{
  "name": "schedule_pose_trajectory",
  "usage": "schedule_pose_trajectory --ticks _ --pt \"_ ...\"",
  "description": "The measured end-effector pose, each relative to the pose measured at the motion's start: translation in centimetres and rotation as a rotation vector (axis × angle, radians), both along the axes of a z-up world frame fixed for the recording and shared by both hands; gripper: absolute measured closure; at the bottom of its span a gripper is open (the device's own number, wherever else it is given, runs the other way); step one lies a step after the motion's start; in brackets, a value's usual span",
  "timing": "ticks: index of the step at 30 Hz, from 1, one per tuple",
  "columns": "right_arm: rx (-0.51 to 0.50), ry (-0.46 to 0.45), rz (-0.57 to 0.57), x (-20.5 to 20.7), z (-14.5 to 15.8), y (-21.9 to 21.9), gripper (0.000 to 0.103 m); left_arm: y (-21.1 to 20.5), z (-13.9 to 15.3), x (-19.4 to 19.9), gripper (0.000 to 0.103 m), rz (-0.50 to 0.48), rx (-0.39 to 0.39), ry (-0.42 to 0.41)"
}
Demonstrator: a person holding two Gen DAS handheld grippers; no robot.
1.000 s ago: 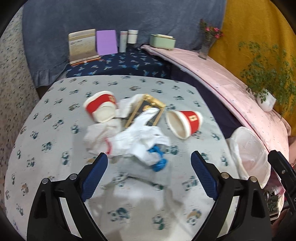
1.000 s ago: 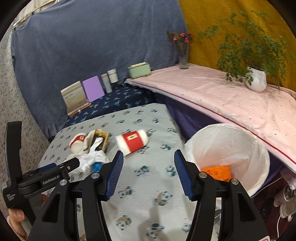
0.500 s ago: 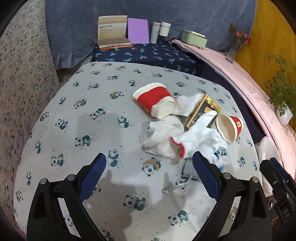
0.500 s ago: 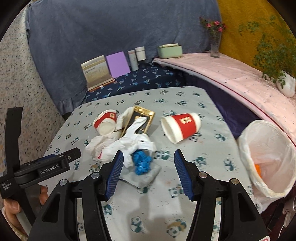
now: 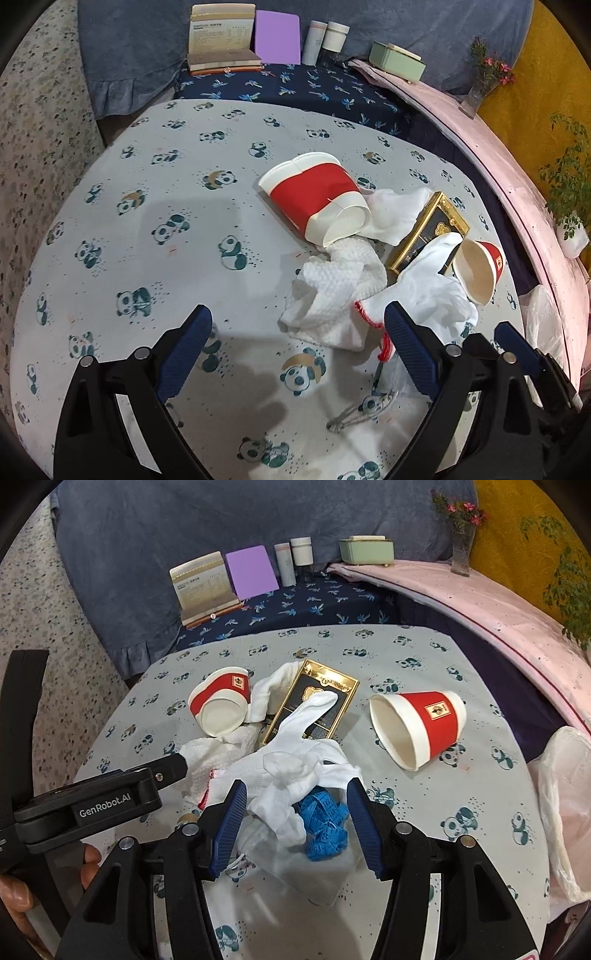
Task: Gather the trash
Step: 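Grasp white tissue with the left tool while the right grasps white cloth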
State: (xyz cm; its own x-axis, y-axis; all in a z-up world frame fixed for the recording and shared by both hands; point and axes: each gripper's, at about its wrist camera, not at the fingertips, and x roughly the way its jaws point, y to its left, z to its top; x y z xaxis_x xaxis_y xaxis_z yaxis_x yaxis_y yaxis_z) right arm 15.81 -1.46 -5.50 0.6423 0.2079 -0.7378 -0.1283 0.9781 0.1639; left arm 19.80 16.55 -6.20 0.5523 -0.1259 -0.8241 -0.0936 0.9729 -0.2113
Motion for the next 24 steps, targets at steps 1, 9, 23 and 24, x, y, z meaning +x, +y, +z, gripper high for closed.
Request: schedule_pose_trajectory --ticks 1,9,23,24 --pt "0.001 0.005 0.000 0.3 -0.2 0.1 0.049 -0.1 -0.1 0.3 0.013 -0.002 0.000 0.003" --pt "0.015 0.050 0.014 2.1 -1.8 0.1 0.080 -1.3 -1.7 2.6 0.046 -0.057 -0.024 0.044" --pt "0.048 -0.078 0.006 0.5 3.2 -2.3 0.092 -3.3 2.1 1.2 0.097 -0.108 -0.026 -0.033" --pt "0.049 -0.090 0.000 0.3 3.8 -2.7 0.092 -3.5 2.6 1.0 0.097 -0.112 -0.028 -0.042"
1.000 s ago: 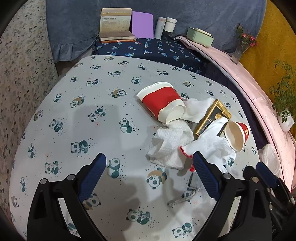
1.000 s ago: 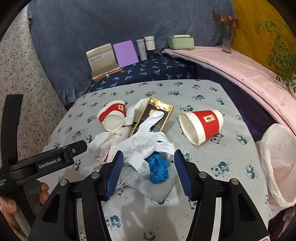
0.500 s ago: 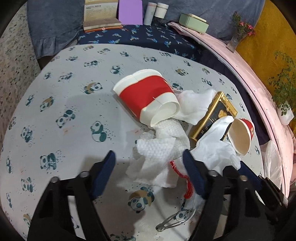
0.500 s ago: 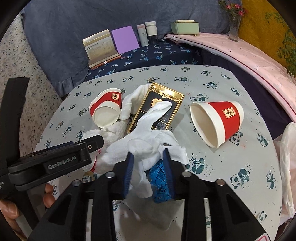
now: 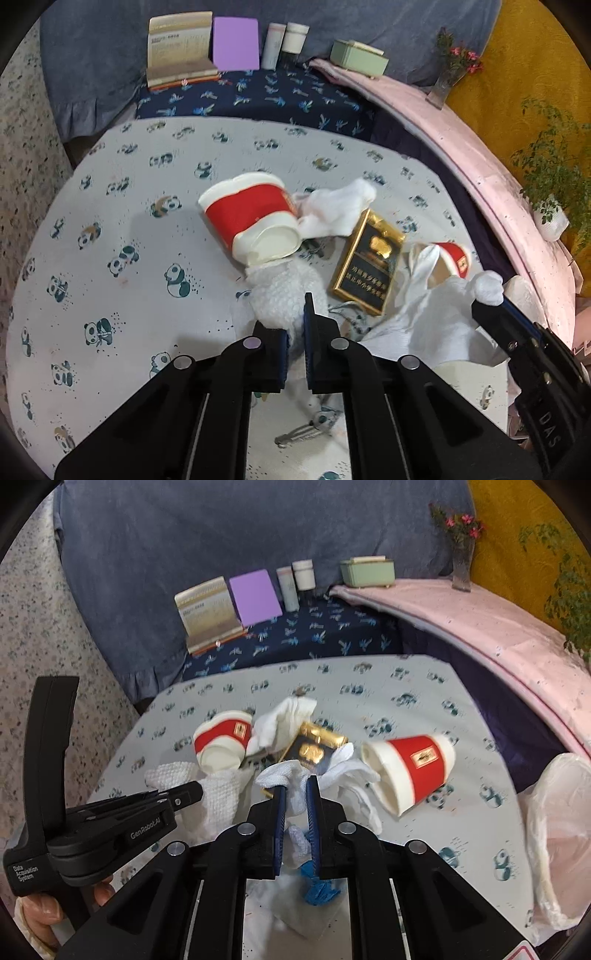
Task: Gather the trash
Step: 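Grasp white tissue with the left tool while the right grasps white cloth, then carry the white tissue and cloth over the white trash bin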
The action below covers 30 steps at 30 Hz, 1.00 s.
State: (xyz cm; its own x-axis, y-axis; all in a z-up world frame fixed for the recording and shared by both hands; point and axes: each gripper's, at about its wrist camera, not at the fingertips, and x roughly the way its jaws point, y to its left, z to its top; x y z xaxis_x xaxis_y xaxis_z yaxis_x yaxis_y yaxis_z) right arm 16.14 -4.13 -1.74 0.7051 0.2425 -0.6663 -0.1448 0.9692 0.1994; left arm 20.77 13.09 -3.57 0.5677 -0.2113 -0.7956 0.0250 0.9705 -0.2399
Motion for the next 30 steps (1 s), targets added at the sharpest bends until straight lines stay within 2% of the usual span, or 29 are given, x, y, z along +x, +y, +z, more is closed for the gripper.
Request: schedule_pose_trajectory --ticks 6,12,30 --pt "0.013 -0.066 -0.051 -1.6 3.0 -2.7 0.092 -2.0 3.3 -1.5 0.097 -0.042 0.000 -0.062" --pt "0.014 -0.106 -0.115 -3.0 4.8 -5.9 0.092 -5.2 5.5 -2.7 0.097 -0.104 -0.003 -0.103" --pt "0.026 -0.130 -0.383 -7.6 5.1 -19.7 0.092 -19.6 7.6 -5.0 0.097 -0.376 -0.013 -0.134"
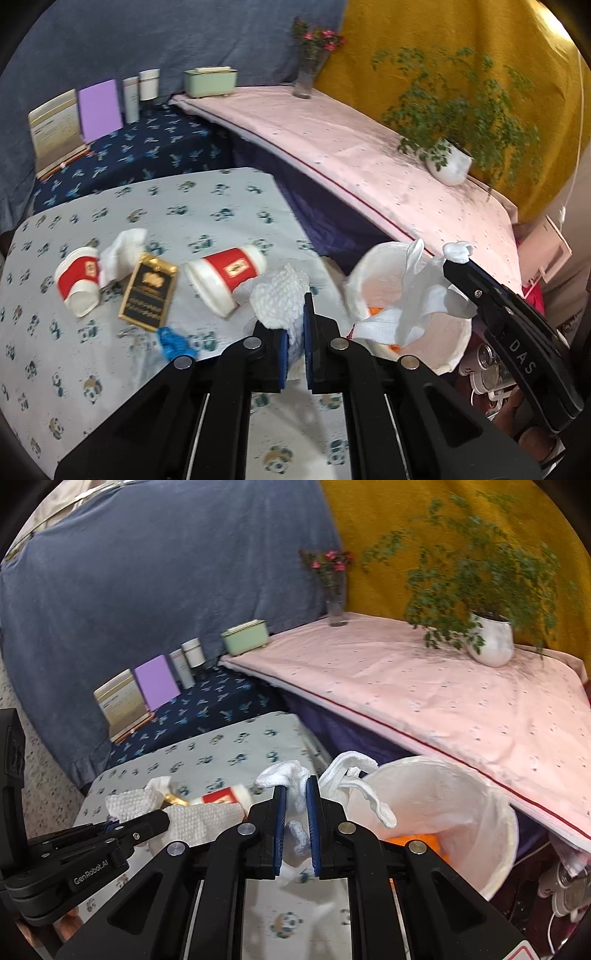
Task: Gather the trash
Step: 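Carry the white tissue and cloth over the white trash bin, then open both tools to drop the tissue and cloth into the bin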
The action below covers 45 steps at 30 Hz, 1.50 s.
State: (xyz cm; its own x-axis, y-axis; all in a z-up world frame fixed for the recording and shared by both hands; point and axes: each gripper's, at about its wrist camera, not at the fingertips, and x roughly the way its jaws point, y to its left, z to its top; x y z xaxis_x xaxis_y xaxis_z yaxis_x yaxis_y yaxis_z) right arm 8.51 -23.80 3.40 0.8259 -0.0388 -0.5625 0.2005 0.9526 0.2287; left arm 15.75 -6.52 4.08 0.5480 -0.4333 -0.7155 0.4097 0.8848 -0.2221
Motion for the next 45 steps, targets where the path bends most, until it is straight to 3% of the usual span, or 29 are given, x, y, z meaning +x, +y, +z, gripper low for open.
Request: schedule_pose_trajectory --ticks 14,26,28,30,31,34,45 --pt "0.031 0.031 -0.163 -2.6 -2.2 -8.5 0.092 -9.8 0.1 0.0 0.097 -0.158 -0.020 0.024" --pt "0.059 0.065 -0.216 -2.8 -4.3 -11.6 0.090 -15.3 -1.3 0.4 0.096 -0.242 -0.032 0.058" --pt "0.059 0.064 -0.226 -2.9 -4.5 -11.8 0.086 -15.5 -1.5 0.5 0.088 -0.236 -0.039 0.060" --pt "0.059 0.062 -0.230 -2.9 -4.6 -11.9 0.085 -15.6 -1.6 0.7 0.059 -0.219 -0.037 0.055" --pt "0.059 0.062 -0.233 -3.0 -4.6 -12.0 0.083 -15.4 -1.6 0.7 0.056 -0.209 -0.038 0.047" --pt "0.055 0.056 -0.239 -3.0 -4.6 -12.1 0.076 -15.3 -1.6 0.8 0.056 -0.204 -0.025 0.039" --pt "0.047 0.057 -0.214 -2.6 -4.3 -11.0 0.075 -13.2 -1.8 1.2 0.054 -0.162 -0.005 0.029"
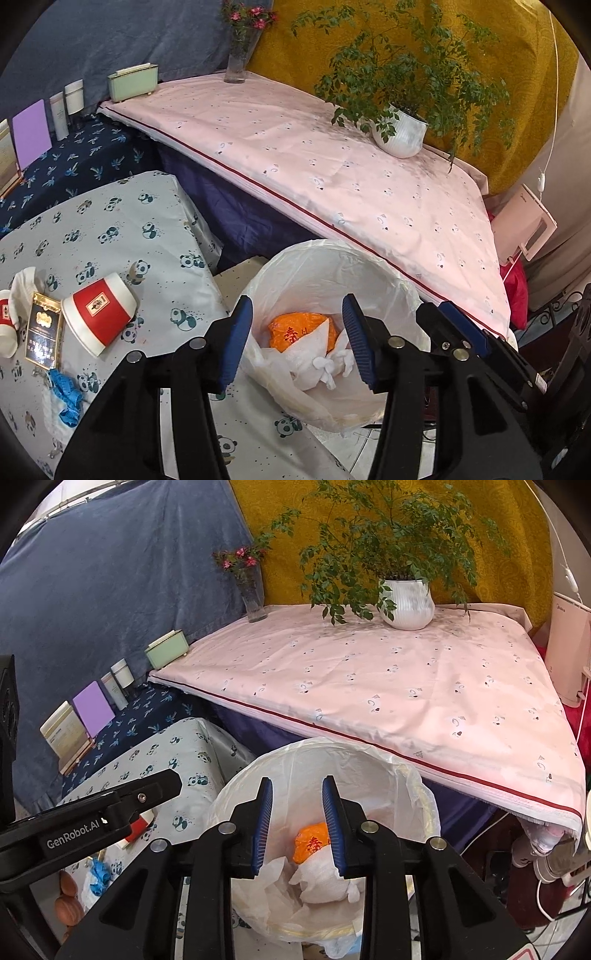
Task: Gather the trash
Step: 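Open both tools to drop the tissue and cloth into the bin, then move both tools back over the blue tape and grey mesh bag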
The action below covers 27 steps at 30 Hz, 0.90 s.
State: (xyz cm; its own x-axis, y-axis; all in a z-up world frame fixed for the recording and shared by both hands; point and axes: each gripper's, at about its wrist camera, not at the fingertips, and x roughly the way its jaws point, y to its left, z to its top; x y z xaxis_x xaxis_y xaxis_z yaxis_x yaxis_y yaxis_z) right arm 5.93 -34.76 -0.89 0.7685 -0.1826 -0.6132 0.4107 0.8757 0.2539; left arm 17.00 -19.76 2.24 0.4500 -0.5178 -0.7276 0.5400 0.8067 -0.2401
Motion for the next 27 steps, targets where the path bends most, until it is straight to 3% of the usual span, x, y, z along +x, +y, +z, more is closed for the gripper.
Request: schedule_pose_trajectory --ticks 4,22,27 --pt "-0.005 -0.001 0.015 0.3 0.2 0.8 0.075 1.2 -0.2 0.2 0.049 0.024 0.001 0.006" --pt "-0.027 0.007 0.134 2.0 0.9 6.9 0.075 9.4 -0.9 0.8 0.048 0.171 0.009 0.016" --pt "-0.037 0.007 0.176 2.5 1.1 9.2 0.069 12.1 -1.3 0.9 0.043 0.226 0.014 0.018"
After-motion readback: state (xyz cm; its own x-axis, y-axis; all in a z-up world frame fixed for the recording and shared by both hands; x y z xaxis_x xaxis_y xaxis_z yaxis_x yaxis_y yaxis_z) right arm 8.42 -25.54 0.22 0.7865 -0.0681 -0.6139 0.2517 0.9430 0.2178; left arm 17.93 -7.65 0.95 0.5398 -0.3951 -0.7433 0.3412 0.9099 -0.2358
